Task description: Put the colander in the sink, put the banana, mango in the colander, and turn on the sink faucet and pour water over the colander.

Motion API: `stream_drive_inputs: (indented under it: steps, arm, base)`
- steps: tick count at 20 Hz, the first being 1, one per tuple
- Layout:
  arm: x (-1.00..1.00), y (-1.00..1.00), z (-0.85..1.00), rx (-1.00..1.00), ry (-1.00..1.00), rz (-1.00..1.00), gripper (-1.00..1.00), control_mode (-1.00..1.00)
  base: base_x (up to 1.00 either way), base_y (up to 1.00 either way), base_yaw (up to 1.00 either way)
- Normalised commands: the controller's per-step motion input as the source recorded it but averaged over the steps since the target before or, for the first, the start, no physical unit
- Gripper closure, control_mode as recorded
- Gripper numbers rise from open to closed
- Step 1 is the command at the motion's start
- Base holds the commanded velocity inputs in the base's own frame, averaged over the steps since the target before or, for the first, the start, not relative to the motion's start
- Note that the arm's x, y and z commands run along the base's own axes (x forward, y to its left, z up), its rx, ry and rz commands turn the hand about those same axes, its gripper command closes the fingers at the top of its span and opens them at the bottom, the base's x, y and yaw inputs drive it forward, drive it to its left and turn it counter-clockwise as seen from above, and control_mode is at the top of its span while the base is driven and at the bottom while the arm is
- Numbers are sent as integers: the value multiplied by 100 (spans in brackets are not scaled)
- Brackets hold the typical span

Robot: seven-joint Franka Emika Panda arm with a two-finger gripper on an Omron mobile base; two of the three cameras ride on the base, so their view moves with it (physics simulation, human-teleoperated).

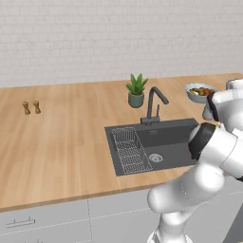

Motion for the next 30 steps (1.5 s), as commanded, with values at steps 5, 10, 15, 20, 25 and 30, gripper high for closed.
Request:
stream_drive_inputs:
  steps: [5,10,15,20,25,30]
  arm:
    - [34,-44,0,-2,4,18,-100,-100]
    - [34,-43,0,0,0,34,-100,-100]
    - [26,-29,-8,0,-7,43,-100,-100]
    - [28,-28,-8,2,-16,41,-100,-100]
    - [28,-26,-16,1,-2,22,-100,-100]
    - [41,-5,-23,1,-1,1,-100,-100]
  base:
    - [0,0,0]
    - [0,0,0]
    - [0,0,0]
    - [0,0,0]
    - [0,0,0]
    - [0,0,0]
